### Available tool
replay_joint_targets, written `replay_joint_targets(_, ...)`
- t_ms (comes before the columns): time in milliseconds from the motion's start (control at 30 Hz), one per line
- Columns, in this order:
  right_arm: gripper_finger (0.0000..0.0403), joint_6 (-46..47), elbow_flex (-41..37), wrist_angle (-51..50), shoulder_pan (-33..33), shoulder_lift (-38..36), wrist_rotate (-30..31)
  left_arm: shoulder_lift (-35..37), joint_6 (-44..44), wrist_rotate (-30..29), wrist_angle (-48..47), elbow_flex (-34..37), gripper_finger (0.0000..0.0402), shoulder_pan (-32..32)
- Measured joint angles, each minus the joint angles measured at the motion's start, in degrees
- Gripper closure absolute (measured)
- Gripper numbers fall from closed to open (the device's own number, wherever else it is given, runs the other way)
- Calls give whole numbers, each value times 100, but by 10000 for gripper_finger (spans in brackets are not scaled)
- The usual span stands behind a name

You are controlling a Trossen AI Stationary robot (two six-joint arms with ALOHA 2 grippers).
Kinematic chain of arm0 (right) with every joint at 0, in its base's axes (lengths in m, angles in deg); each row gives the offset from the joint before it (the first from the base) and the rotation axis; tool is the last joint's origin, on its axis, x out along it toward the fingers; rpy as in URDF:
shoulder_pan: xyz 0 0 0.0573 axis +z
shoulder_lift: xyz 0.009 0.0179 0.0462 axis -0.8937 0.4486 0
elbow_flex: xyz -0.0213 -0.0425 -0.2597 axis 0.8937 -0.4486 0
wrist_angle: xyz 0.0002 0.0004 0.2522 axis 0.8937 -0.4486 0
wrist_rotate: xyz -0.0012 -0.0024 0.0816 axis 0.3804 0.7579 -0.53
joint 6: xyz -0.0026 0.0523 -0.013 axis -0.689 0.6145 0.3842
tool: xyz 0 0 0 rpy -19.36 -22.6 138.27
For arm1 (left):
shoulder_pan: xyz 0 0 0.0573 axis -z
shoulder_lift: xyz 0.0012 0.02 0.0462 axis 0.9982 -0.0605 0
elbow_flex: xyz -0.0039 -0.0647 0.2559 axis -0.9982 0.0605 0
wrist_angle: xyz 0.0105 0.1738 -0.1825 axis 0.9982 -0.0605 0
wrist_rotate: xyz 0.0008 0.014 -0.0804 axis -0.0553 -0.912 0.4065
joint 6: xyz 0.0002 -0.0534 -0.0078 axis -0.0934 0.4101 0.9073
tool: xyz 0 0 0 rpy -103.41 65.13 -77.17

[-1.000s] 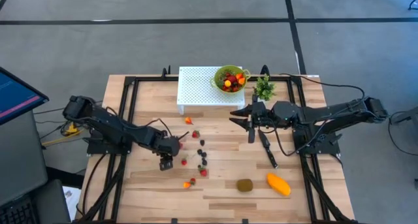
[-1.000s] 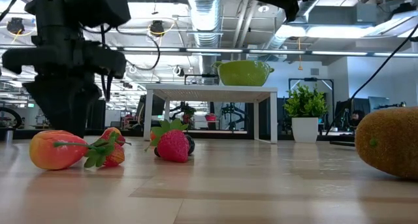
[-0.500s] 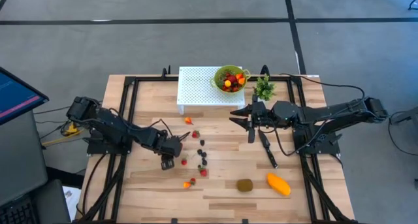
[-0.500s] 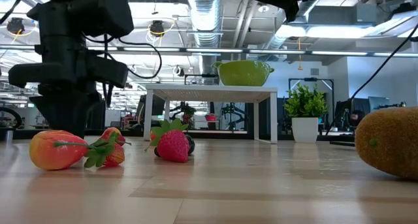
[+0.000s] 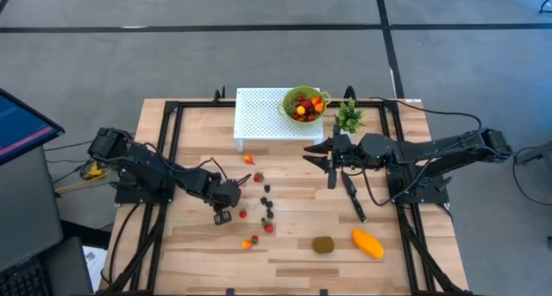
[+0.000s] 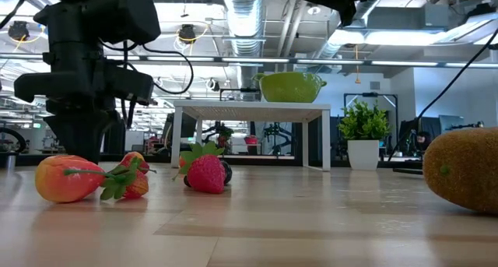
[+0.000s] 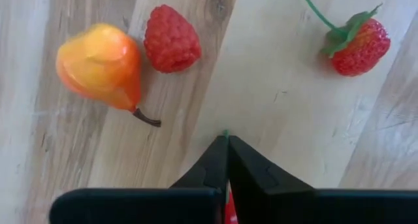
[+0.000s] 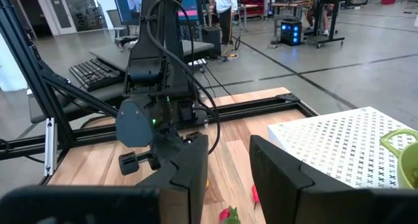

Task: Pick & Place Fruit
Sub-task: Put the red cherry into the green strainer bowl

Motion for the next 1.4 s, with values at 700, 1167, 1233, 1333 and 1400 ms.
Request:
replay_joint_targets(700, 295, 0, 0, 3, -2, 0, 0, 1713, -1402, -354, 4834, 13, 401, -881)
replay_joint_targets(1167, 281, 168, 0, 2, -2, 0, 0, 1034, -1879, 334, 7274, -45, 401, -1759)
replay_joint_targets(1233, 271, 166, 0, 2, -2, 0, 0, 870, -1946, 399, 7326, -186, 401, -1759)
replay_joint_targets(1333, 254, 165, 0, 2, -2, 0, -2, 598, -2334, 480, 7375, -530, 401, -1759)
replay_joint_targets(1400, 244, 164, 0, 2, -2, 0, -2, 419, -2488, 645, 7369, -763, 401, -1759)
